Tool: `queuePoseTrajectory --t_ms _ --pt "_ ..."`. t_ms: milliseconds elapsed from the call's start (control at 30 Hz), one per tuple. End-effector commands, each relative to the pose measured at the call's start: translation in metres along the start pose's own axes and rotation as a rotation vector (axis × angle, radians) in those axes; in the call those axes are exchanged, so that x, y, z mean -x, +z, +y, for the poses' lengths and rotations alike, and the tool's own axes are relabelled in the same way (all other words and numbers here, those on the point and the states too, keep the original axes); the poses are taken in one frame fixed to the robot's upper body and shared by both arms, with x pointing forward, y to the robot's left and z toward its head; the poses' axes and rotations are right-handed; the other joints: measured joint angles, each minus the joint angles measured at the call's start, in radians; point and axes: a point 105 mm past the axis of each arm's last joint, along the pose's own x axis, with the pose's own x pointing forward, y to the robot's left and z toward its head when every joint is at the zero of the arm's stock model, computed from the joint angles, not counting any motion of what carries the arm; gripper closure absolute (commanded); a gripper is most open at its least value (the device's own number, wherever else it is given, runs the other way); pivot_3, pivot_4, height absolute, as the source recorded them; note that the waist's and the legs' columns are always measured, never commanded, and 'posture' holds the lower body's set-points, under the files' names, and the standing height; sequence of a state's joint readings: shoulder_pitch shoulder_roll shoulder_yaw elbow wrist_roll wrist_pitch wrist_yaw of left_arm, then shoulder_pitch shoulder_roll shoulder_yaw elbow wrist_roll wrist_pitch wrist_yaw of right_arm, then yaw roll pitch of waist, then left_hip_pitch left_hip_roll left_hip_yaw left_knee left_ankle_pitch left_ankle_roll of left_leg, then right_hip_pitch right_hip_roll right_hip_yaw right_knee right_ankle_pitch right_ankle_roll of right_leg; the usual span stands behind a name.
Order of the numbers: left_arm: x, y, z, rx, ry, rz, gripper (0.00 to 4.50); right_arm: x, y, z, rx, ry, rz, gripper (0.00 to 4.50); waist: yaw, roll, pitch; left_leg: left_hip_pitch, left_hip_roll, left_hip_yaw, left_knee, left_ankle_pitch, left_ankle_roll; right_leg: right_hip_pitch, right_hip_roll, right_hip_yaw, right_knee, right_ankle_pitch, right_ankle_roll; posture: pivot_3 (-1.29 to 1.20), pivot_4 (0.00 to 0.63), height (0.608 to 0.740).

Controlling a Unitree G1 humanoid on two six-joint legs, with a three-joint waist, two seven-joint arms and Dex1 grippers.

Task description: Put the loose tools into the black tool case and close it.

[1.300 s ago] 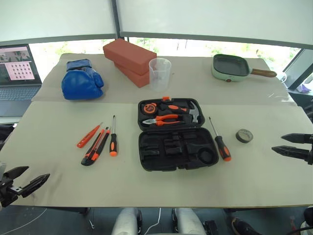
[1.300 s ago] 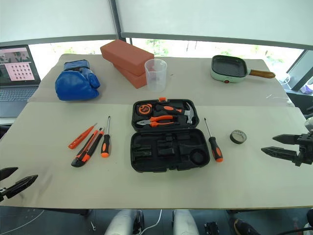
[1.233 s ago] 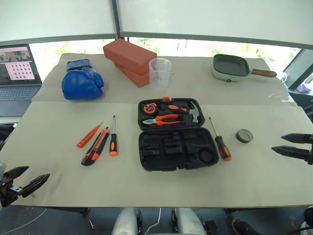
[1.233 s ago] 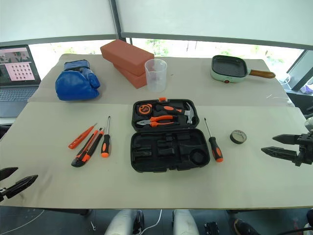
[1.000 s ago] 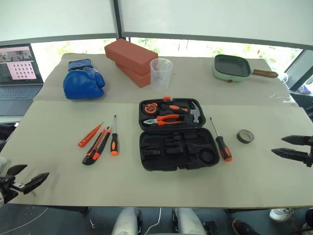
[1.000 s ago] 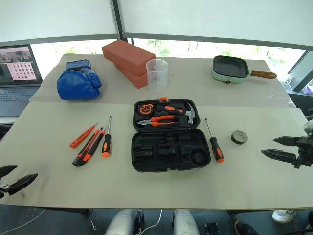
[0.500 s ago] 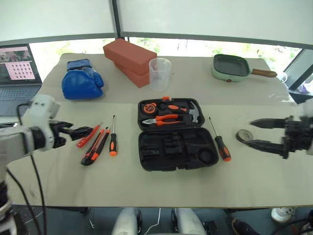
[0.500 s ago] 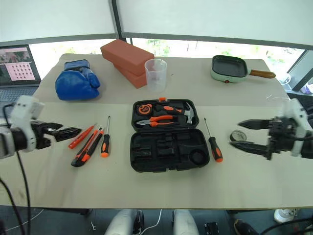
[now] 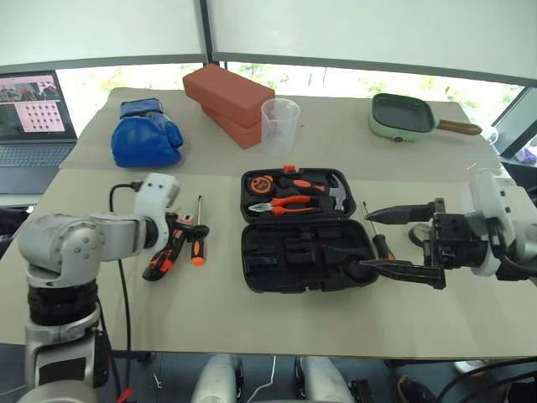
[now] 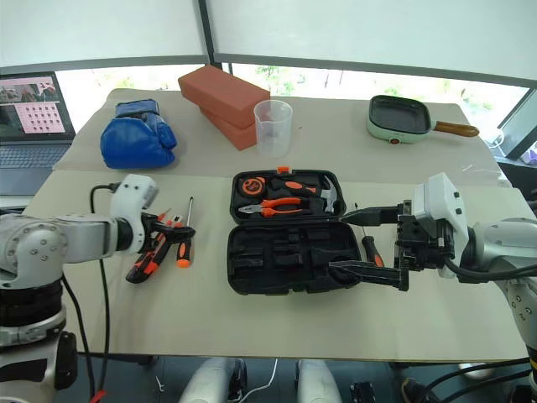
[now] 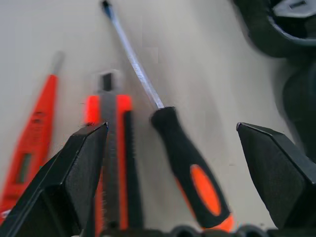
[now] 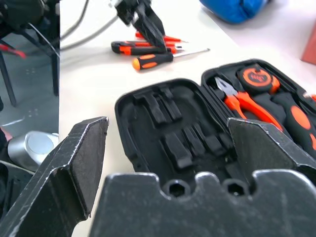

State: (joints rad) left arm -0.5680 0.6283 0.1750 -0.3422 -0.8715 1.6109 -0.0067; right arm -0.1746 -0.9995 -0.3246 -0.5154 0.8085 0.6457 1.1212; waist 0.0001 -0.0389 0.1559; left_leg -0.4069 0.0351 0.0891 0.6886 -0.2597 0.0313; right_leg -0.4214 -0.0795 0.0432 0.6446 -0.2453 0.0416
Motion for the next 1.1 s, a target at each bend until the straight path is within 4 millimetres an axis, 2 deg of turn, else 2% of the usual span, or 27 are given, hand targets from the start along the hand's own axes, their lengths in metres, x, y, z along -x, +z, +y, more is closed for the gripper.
queuePoseTrajectory --t_ms 33,133,333,433,633,700,733,767,900,1000,1067,1100 --pt "0.003 0.0 -0.003 -0.021 0.019 -0.009 0.0 -0.002 0.009 0.003 0.021 0.004 -0.02 0.02 0.0 0.0 0.0 0.0 0.0 0.0 0.0 0.0 0.0 0.0 0.0 0.0 0.0 0.0 0.0 0.0 0.15 0.738" --pt "0.001 -0.006 -0.001 -0.002 0.029 0.014 0.0 -0.003 0.01 0.004 0.022 0.004 -0.022 0.02 0.0 0.0 0.0 0.0 0.0 0.0 0.0 0.0 0.0 0.0 0.0 0.0 0.0 0.0 0.0 0.0 0.15 0.738" --pt "-0.007 -0.018 -0.012 0.013 -0.016 0.055 0.0 -0.006 0.013 0.005 0.029 0.011 -0.025 0.02 0.003 0.0 0.0 0.0 0.0 0.0 0.001 0.0 0.0 0.0 0.0 0.0 0.0 0.0 0.0 0.0 0.15 0.738" --pt "-0.013 -0.023 -0.015 0.029 -0.024 0.083 0.67 -0.009 0.017 0.004 0.034 0.015 -0.039 0.0 0.005 0.0 0.0 0.0 -0.001 0.0 0.001 0.0 0.0 0.001 0.0 0.0 0.0 0.0 0.0 0.0 0.15 0.738" --pt "-0.02 -0.021 -0.015 0.061 -0.022 0.102 2.82 -0.011 0.023 0.004 0.039 0.021 -0.062 0.0 0.012 0.0 0.0 0.0 -0.002 -0.001 0.003 0.0 0.0 0.002 0.001 -0.001 0.0 0.0 0.0 0.0 0.15 0.738" --pt "-0.023 -0.019 -0.016 0.075 -0.033 0.102 3.41 -0.011 0.026 0.003 0.039 0.019 -0.072 0.0 0.013 0.0 0.0 0.0 -0.001 -0.001 0.004 0.0 0.001 0.002 0.0 -0.001 0.0 0.0 0.0 0.0 0.15 0.738" --pt "-0.024 -0.019 -0.017 0.082 -0.037 0.102 3.63 -0.011 0.027 0.003 0.039 0.018 -0.075 0.0 0.015 0.0 0.0 0.0 -0.001 -0.001 0.004 0.0 0.001 0.002 0.0 -0.001 0.0 0.0 0.0 0.0 0.15 0.738" --pt "-0.024 -0.016 -0.017 0.088 -0.042 0.096 3.64 -0.011 0.027 0.003 0.041 0.016 -0.076 0.0 0.016 0.0 0.0 0.0 -0.002 -0.001 0.004 0.0 0.001 0.002 0.0 -0.001 0.0 0.0 0.0 0.0 0.15 0.738" --pt "-0.02 0.001 -0.015 0.109 -0.045 0.035 3.64 -0.011 0.027 0.002 0.042 0.011 -0.072 0.0 0.017 0.0 0.0 0.0 -0.002 -0.002 0.005 0.0 0.001 0.003 0.0 -0.002 0.0 0.0 0.0 0.0 0.15 0.738" --pt "-0.008 0.032 -0.004 0.065 0.012 -0.076 3.64 -0.009 0.023 0.002 0.036 0.004 -0.059 0.0 0.013 -0.001 0.001 -0.002 -0.002 -0.002 0.005 0.0 0.001 0.001 0.001 -0.002 0.0 0.0 0.001 0.0 0.15 0.738" --pt "0.004 0.068 -0.003 -0.038 0.001 -0.219 3.64 -0.008 0.022 0.002 0.032 -0.007 -0.056 0.0 0.012 -0.002 0.001 -0.004 -0.002 -0.002 0.005 0.0 0.0 0.0 0.002 -0.002 0.001 0.0 0.0 0.0 0.15 0.738" --pt "0.009 0.079 -0.005 -0.085 -0.014 -0.266 3.64 -0.008 0.022 0.002 0.03 -0.011 -0.056 0.0 0.01 -0.002 0.001 -0.004 -0.002 -0.002 0.005 0.0 0.0 -0.001 0.002 -0.002 0.0 0.0 0.0 0.0 0.15 0.738"
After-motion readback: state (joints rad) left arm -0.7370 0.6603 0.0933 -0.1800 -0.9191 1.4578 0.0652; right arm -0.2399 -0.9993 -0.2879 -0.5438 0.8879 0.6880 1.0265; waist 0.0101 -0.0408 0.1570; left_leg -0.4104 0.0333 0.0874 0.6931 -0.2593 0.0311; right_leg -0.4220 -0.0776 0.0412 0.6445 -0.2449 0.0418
